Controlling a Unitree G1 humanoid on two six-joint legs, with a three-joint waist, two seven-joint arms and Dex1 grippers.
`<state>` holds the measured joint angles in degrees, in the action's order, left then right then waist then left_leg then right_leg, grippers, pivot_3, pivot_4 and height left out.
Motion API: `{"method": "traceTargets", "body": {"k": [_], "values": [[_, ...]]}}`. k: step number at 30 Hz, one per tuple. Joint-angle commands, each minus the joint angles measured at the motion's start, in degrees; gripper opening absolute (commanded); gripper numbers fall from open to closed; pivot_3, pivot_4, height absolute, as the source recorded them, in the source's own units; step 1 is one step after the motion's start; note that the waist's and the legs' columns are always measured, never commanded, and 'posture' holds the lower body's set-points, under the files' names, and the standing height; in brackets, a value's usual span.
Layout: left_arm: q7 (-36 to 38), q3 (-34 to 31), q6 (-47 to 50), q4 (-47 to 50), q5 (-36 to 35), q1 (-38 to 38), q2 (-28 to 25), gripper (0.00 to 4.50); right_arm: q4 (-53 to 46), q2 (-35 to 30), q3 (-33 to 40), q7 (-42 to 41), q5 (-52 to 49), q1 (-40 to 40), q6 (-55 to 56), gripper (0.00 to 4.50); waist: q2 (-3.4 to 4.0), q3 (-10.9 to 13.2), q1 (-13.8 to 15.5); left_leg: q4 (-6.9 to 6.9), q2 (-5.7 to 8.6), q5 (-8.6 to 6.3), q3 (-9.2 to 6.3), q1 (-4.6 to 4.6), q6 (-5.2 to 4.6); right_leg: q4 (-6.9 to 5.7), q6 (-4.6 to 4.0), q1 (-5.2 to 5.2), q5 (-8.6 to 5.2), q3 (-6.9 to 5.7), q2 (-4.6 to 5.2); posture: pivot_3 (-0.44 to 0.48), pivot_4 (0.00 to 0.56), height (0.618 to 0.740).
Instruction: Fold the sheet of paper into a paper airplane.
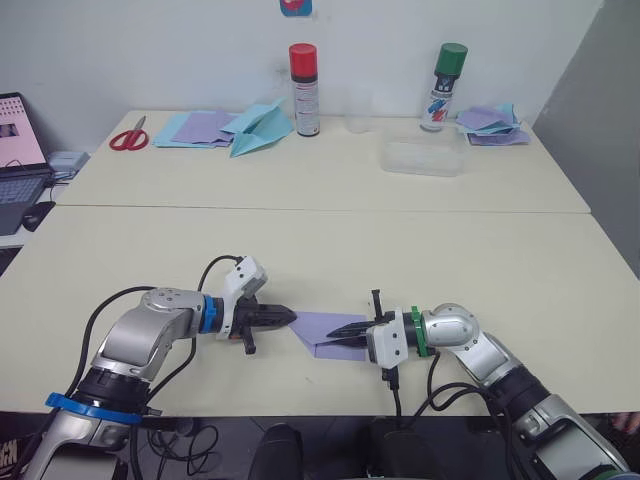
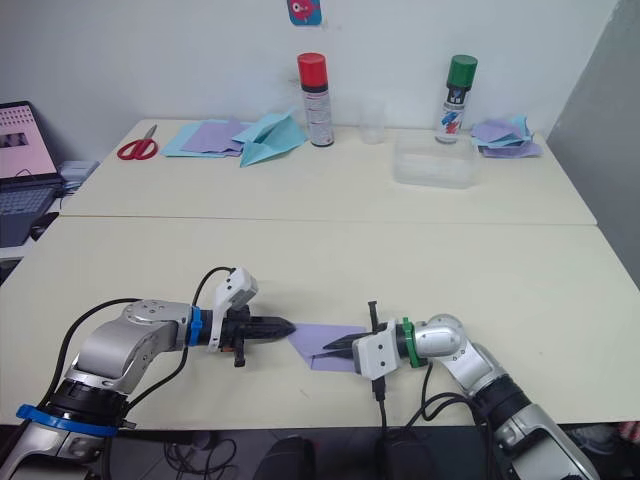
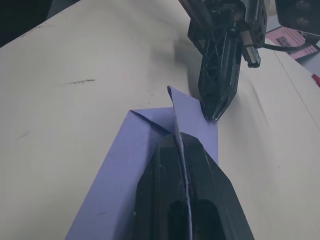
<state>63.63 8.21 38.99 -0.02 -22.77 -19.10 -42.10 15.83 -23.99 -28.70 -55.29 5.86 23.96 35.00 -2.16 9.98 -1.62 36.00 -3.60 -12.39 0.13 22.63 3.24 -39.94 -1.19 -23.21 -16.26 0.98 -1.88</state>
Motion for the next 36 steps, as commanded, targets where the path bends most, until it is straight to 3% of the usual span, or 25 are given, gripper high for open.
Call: {"method": "traceTargets", "body": {"k": [1, 7, 13, 20, 36], "values": [[0.3, 1.5, -0.2, -0.4, 2.1, 0.0, -1.3, 0.0, -0.8, 0.2, -0.5, -0.8, -0.5, 0.5, 1.9, 0.01, 0.0, 0.0, 0.0, 0.0, 0.0, 0.0, 0.01, 0.0, 0.0, 0.0, 0.0, 0.0, 0.0, 0.01, 0.0, 0.0, 0.15, 0.74], [-0.5, 3.7, -0.4, -2.3, 5.1, 0.3, -2.1, 0.0, -4.0, 1.4, 0.7, -1.4, -4.1, -0.3, -5.6, 0.01, 0.0, 0.0, 0.0, 0.0, -0.01, 0.0, 0.01, -0.08, 0.0, -0.04, 0.0, 0.02, 0.0, 0.02, 0.0, 0.0, 0.15, 0.74], [-0.4, 3.0, 0.4, -1.9, 4.5, 0.1, -1.8, 0.0, -10.9, 3.4, 4.1, -1.7, -12.6, -0.9, -26.1, 0.01, 0.02, 0.0, 0.0, 0.0, -0.04, 0.01, -0.01, -0.19, -0.01, -0.15, -0.01, 0.07, 0.01, 0.01, -0.01, 0.0, 0.15, 0.74], [0.5, 3.0, 2.1, -1.7, 4.2, -1.1, -2.5, 0.0, -9.2, 5.8, 5.5, 2.9, -9.8, 1.6, -38.3, 0.01, 0.03, 0.0, -0.1, -0.01, -0.03, 0.01, -0.02, -0.21, -0.01, -0.16, -0.01, 0.07, 0.01, 0.01, -0.02, 0.0, 0.15, 0.74], [-0.6, 2.5, 3.0, -1.6, 4.7, -1.2, -2.5, 0.0, -8.2, 5.4, 3.6, 4.5, -4.5, 2.0, -43.6, 0.01, 0.03, 0.0, -0.1, -0.01, -0.02, 0.0, 0.0, -0.19, -0.01, -0.14, -0.01, 0.05, 0.01, 0.02, -0.03, 0.0, 0.15, 0.74]]}}
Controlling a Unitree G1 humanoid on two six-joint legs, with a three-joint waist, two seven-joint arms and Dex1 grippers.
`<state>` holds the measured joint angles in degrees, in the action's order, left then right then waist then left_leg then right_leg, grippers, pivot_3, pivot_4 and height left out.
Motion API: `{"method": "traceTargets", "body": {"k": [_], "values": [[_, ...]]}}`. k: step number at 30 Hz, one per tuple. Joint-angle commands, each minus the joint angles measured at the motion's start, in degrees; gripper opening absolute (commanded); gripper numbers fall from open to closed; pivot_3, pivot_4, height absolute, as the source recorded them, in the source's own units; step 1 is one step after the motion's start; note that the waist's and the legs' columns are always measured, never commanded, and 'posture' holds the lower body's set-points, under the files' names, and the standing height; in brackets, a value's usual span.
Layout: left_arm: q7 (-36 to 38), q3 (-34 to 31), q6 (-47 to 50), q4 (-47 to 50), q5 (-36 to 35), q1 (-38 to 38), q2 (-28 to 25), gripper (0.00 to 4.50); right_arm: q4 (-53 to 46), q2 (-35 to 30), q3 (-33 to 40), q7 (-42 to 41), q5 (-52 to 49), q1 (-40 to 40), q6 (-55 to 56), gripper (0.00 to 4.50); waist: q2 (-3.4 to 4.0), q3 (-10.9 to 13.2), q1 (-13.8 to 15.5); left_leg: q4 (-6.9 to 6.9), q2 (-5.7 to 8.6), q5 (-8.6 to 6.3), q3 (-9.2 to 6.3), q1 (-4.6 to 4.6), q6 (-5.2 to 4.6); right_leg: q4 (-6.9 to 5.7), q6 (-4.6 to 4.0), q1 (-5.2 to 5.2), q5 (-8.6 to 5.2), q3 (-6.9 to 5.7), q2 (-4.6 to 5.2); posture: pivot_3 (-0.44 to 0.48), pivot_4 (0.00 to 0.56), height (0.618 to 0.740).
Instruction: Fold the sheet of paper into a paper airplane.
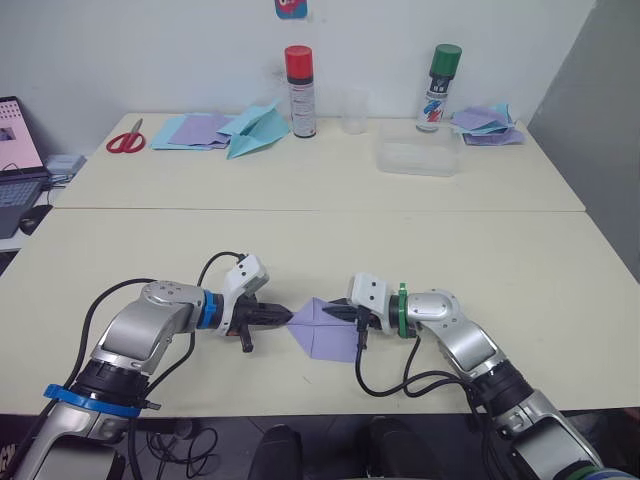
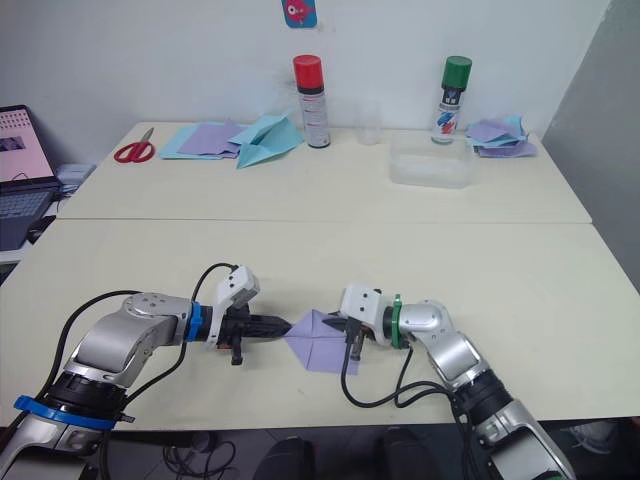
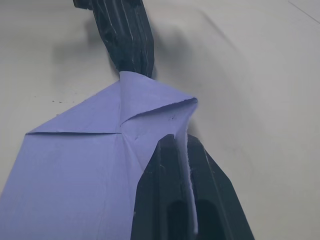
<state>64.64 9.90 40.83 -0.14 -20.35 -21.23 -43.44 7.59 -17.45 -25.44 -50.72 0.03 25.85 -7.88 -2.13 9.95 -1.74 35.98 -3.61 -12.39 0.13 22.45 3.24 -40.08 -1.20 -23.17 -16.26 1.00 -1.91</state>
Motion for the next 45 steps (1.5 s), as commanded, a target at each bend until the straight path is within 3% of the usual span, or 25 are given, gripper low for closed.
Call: {"method": "traceTargets", "body": {"k": [1, 11, 19, 27, 30, 34, 45], "values": [[-1.7, 0.7, 1.1, -1.5, 2.2, 1.0, -1.1, 0.0, -0.2, -1.3, 0.4, -0.2, 1.2, 0.0, -0.9, 0.01, 0.0, 0.0, 0.0, 0.0, 0.0, 0.0, 0.0, 0.0, 0.0, 0.0, 0.0, 0.0, 0.0, 0.0, 0.0, 0.0, 0.15, 0.74], [-1.6, 0.5, 1.1, -0.7, 2.1, 1.8, -1.6, 0.0, -11.7, -4.7, 1.2, -6.1, -5.9, -2.5, -13.8, 0.01, 0.0, 0.0, 0.0, -0.02, 0.0, 0.0, 0.0, 0.06, 0.0, 0.1, 0.0, -0.01, -0.01, 0.0, 0.0, 0.0, 0.15, 0.74], [-1.7, 0.9, 0.9, -1.1, 2.3, 1.4, -1.1, 0.0, -13.3, -3.9, 1.0, -3.2, -6.9, -2.5, -23.4, 0.01, 0.01, 0.0, 0.0, -0.02, -0.01, 0.0, -0.03, 0.03, 0.0, 0.08, 0.0, -0.01, -0.01, -0.03, 0.0, 0.0, 0.15, 0.74], [-1.6, 0.9, 1.8, -1.5, 1.8, 1.2, -0.9, 0.0, -17.1, -6.0, -1.3, -5.9, -6.4, -0.7, -20.0, 0.01, 0.01, 0.0, 0.0, -0.03, 0.01, 0.0, -0.01, 0.06, 0.0, 0.11, 0.01, -0.03, -0.01, -0.02, 0.0, 0.0, 0.15, 0.74], [-1.5, 1.1, 2.5, -1.3, 1.6, 1.2, -0.8, 0.0, -18.4, -5.6, -1.5, -6.8, -7.3, 0.0, -20.2, 0.64, 0.01, 0.0, 0.0, -0.03, 0.0, 0.0, -0.02, 0.06, 0.0, 0.11, 0.01, -0.03, -0.01, -0.03, 0.0, 0.0, 0.15, 0.74], [-1.7, 1.1, 2.8, -0.9, 1.6, 1.5, -0.6, 0.0, -19.1, -4.5, -2.6, -5.8, -6.0, 0.3, -18.6, 2.07, 0.01, 0.0, 0.0, -0.04, -0.01, 0.0, -0.03, 0.06, 0.0, 0.11, 0.0, -0.04, -0.01, -0.03, 0.0, 0.0, 0.15, 0.74], [-2.0, 0.7, 2.8, -0.5, 1.6, 2.0, -0.5, 0.0, -14.9, 1.4, -3.3, -1.7, -4.5, 3.4, -19.0, 2.07, 0.02, 0.0, -0.1, -0.06, -0.02, 0.0, -0.03, 0.06, 0.0, 0.11, 0.0, -0.06, -0.01, -0.03, 0.0, 0.0, 0.15, 0.74]]}}
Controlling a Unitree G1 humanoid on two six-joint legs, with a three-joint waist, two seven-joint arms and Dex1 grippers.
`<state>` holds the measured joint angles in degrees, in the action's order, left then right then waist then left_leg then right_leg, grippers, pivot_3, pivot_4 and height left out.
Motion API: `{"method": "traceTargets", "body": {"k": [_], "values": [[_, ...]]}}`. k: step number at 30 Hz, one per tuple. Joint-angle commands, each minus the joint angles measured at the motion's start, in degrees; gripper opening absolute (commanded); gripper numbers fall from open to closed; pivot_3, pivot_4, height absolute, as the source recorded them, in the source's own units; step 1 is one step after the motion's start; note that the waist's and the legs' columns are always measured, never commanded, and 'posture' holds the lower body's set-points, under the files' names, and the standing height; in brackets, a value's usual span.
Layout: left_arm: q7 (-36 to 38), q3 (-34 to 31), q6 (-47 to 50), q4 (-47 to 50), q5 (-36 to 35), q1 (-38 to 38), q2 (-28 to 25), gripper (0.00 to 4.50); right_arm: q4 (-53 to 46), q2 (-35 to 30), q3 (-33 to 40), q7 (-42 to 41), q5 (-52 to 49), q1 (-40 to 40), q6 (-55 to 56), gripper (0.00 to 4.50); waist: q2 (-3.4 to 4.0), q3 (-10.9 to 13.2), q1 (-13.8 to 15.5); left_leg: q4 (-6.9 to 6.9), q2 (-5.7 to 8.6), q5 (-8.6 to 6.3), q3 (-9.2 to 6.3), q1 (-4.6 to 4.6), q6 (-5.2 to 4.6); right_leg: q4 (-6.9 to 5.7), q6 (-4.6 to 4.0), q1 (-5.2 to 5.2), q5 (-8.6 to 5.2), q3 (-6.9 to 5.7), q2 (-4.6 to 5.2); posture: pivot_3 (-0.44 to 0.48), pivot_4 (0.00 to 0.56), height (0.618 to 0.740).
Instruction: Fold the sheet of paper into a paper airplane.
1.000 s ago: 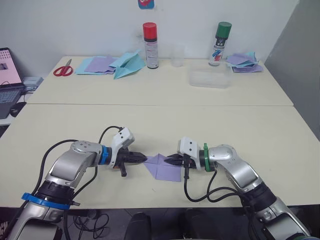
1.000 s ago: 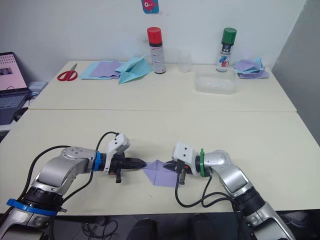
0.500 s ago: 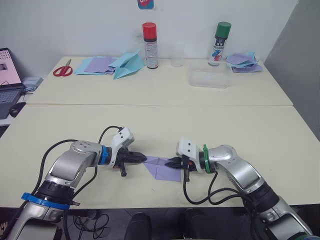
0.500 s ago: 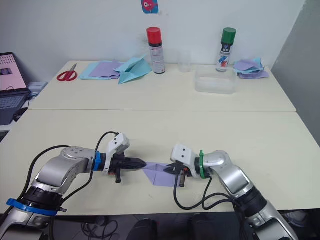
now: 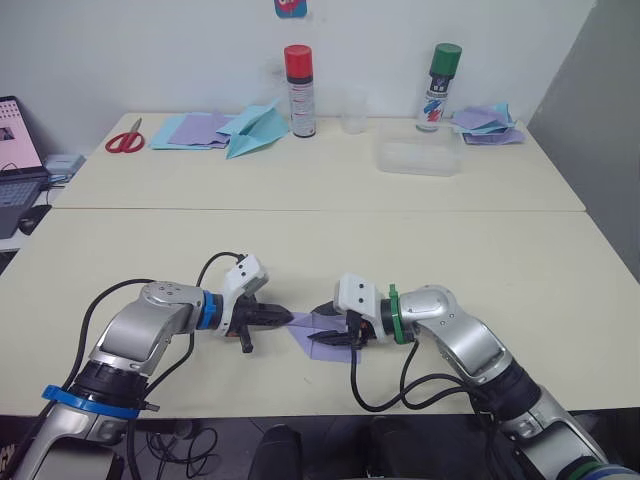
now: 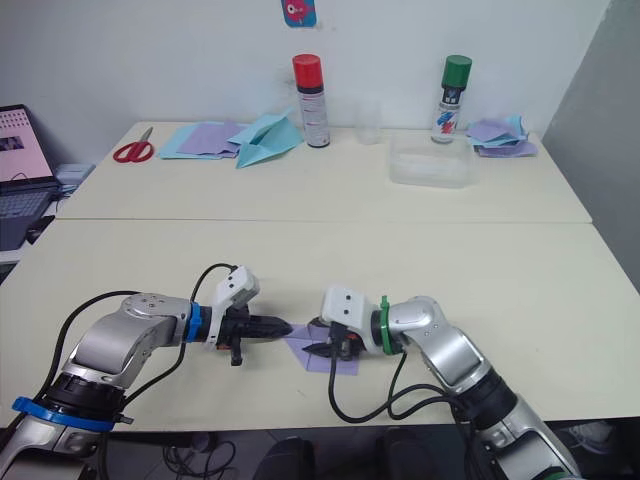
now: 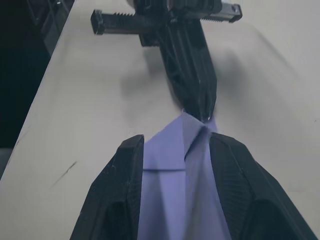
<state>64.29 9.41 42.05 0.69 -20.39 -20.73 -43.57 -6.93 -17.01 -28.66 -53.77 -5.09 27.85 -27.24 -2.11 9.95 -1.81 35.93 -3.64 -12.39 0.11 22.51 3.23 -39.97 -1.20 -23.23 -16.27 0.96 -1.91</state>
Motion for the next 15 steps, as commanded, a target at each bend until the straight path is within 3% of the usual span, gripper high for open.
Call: {"method": "traceTargets", "body": {"k": [1, 3, 9, 15], "values": [[-1.7, 1.2, 1.6, -1.3, 1.6, 1.6, -0.4, 0.0, -0.3, 1.0, -0.1, 1.4, 0.7, 1.5, 0.3, 2.07, 0.0, 0.0, 0.0, 0.0, 0.0, 0.0, -0.01, 0.0, 0.0, 0.0, 0.0, 0.0, 0.0, -0.01, 0.0, 0.0, 0.15, 0.74], [-1.7, 1.1, 1.6, -1.2, 1.6, 1.8, -0.5, 0.0, 0.0, 0.8, 0.0, 1.4, 0.8, 1.6, -0.4, 2.07, 0.0, 0.0, 0.0, -0.01, 0.0, 0.0, -0.01, 0.02, 0.0, 0.01, -0.01, 0.0, 0.0, -0.01, 0.0, 0.0, 0.15, 0.74], [-1.9, 1.0, 1.5, -0.9, 1.7, 2.1, -0.5, 0.0, -1.0, -0.8, -0.2, 0.5, 0.5, 1.5, -3.1, 0.03, 0.0, 0.0, 0.0, -0.01, 0.0, 0.0, 0.01, 0.06, 0.0, 0.04, -0.01, -0.02, -0.01, 0.01, 0.01, 0.0, 0.15, 0.74], [-2.0, 1.0, 1.2, -1.0, 1.7, 2.1, -0.5, 0.0, -0.6, -1.3, 0.4, 0.6, 0.2, 1.1, -5.6, 0.03, 0.0, 0.0, 0.0, -0.03, 0.0, 0.0, -0.01, 0.04, 0.0, 0.03, -0.01, -0.02, -0.01, 0.0, 0.0, 0.0, 0.15, 0.74]]}}
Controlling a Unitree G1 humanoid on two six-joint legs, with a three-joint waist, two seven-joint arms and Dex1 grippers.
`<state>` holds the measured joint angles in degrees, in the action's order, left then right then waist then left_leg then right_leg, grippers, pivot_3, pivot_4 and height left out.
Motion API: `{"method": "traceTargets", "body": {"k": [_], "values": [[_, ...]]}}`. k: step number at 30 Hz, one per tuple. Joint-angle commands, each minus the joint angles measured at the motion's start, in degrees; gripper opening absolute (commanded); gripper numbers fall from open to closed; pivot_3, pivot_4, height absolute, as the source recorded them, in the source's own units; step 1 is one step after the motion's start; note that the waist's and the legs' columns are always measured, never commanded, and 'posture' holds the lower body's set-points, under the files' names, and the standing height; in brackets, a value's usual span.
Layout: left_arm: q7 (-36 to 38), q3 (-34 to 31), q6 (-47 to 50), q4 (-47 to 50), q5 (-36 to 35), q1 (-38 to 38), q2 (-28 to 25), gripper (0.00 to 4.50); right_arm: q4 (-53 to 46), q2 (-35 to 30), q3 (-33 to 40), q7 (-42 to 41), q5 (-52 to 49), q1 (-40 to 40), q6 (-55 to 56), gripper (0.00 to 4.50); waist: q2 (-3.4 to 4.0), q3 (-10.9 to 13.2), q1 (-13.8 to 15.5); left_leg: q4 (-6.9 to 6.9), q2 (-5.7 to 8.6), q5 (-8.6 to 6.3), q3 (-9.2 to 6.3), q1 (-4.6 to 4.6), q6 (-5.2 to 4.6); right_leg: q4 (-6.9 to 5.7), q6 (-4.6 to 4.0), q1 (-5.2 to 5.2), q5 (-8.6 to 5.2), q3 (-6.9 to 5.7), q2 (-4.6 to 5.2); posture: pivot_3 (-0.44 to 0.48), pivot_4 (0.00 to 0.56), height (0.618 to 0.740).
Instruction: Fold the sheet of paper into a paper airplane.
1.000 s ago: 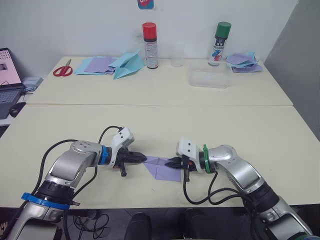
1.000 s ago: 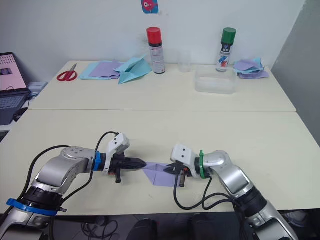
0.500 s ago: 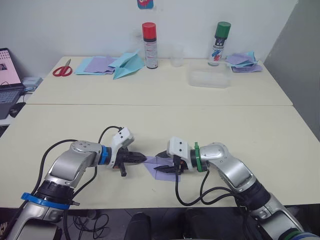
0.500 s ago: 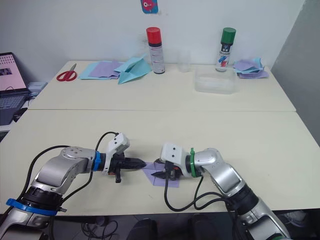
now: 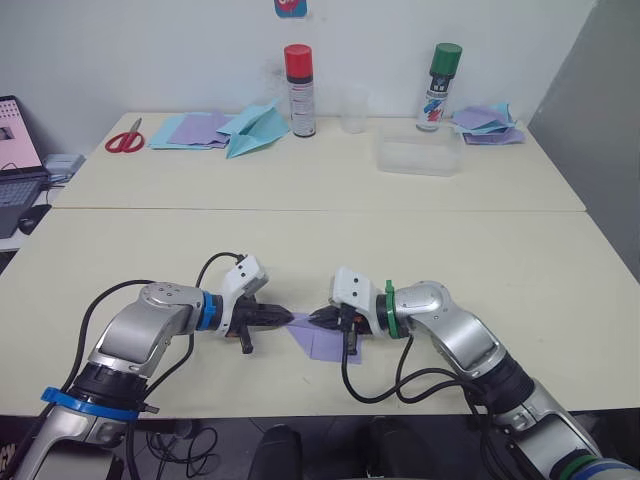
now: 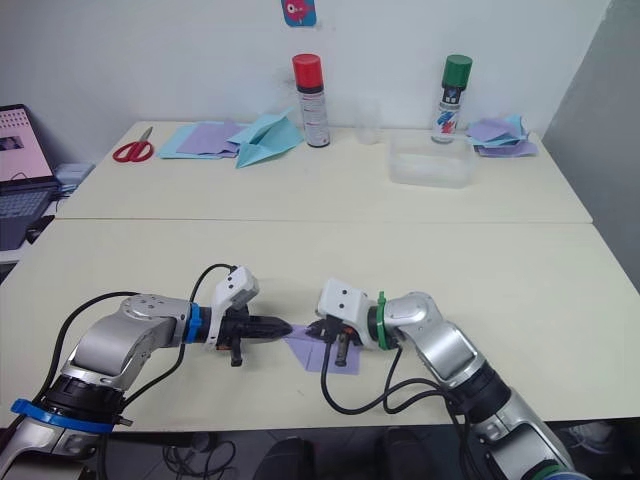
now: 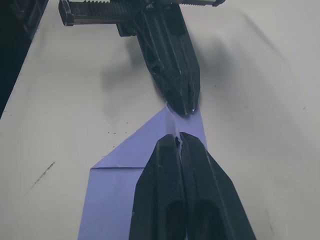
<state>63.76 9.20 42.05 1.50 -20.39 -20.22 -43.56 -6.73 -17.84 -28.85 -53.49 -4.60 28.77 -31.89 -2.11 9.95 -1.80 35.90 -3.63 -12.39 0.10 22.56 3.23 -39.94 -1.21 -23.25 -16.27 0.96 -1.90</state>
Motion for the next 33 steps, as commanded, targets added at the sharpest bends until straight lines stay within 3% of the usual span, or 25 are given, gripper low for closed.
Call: {"method": "traceTargets", "body": {"k": [1, 14, 25, 33], "values": [[-1.5, 1.2, 1.1, -1.8, 1.8, 1.6, -0.5, 0.0, 0.1, -0.5, 0.5, 1.0, 0.4, 0.2, -0.3, 0.03, 0.0, 0.0, 0.0, 0.0, 0.0, 0.0, 0.0, 0.0, 0.0, 0.0, 0.0, 0.0, 0.0, 0.0, 0.0, 0.0, 0.15, 0.74], [-2.2, 1.1, 0.7, -2.2, 1.8, 0.8, -0.2, 0.0, 9.4, 0.9, -0.1, 5.8, 4.8, 1.2, 6.5, 0.03, 0.0, 0.0, 0.0, 0.0, 0.02, 0.0, 0.01, 0.0, 0.0, 0.01, 0.0, 0.0, 0.0, 0.01, 0.01, 0.0, 0.15, 0.74], [-2.6, -2.7, -0.1, -2.9, 0.0, -1.6, -0.7, 0.0, 9.5, 0.7, -1.4, 4.3, 5.3, 1.1, 7.3, 0.03, 0.0, 0.0, 0.0, 0.0, 0.0, 0.0, -0.01, -0.01, 0.0, 0.0, 0.0, 0.0, 0.0, -0.01, 0.0, 0.0, 0.15, 0.74], [-0.7, -6.2, -0.4, 5.3, -5.3, -3.2, 0.0, 0.0, 10.3, 1.2, -1.5, 4.6, 5.6, 1.3, 8.0, 0.03, -0.01, 0.0, -0.1, 0.0, -0.01, 0.0, -0.01, 0.19, 0.0, 0.04, 0.0, -0.13, 0.0, -0.01, 0.0, 0.0, 0.15, 0.74]]}}
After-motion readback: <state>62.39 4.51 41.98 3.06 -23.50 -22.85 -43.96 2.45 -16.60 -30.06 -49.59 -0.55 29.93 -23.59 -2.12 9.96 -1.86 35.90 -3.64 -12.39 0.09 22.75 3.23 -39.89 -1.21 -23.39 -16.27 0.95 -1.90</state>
